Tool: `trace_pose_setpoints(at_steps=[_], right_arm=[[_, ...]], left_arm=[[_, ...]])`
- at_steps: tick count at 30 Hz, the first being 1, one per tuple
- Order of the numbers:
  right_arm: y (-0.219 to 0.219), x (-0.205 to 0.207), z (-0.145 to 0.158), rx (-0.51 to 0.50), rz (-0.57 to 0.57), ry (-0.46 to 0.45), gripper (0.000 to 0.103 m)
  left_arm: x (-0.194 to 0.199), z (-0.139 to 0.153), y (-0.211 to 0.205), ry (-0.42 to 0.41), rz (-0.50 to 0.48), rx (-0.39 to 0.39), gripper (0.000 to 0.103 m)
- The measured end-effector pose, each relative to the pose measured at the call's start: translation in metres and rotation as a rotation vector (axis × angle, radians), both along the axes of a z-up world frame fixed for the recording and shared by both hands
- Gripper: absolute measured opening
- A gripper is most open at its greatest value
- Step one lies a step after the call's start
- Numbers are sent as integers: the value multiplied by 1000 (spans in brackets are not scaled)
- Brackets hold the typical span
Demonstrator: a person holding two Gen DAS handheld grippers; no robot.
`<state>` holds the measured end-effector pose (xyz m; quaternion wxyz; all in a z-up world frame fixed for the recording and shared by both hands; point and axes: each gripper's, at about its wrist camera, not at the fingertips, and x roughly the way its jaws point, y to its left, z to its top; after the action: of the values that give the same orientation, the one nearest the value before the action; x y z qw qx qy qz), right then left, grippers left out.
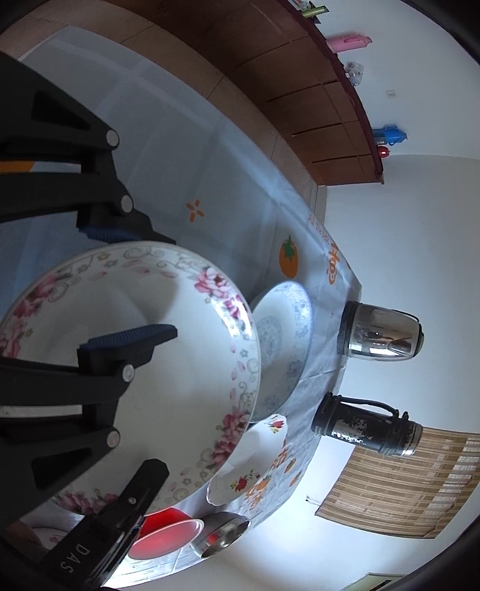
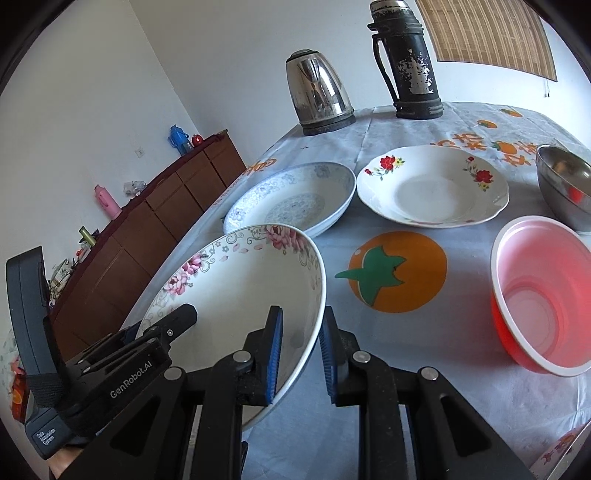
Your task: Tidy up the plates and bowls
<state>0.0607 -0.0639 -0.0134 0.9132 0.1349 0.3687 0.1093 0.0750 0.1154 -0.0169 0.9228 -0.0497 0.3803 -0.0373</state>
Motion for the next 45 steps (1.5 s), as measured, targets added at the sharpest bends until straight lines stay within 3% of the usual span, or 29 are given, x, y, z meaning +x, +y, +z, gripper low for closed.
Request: trace_pose_setpoints(at_steps=[16, 32, 45], right_arm=[[-12, 51, 14, 45, -80, 16, 22], [-11, 117, 0, 2, -132, 81, 22], [-8, 141, -5, -70, -154, 81, 23]], left_arm=[[52, 29, -18, -91, -27, 58, 38], [124, 7, -23, -19, 5, 37, 38], [152, -7, -29, 23, 6, 35, 38]])
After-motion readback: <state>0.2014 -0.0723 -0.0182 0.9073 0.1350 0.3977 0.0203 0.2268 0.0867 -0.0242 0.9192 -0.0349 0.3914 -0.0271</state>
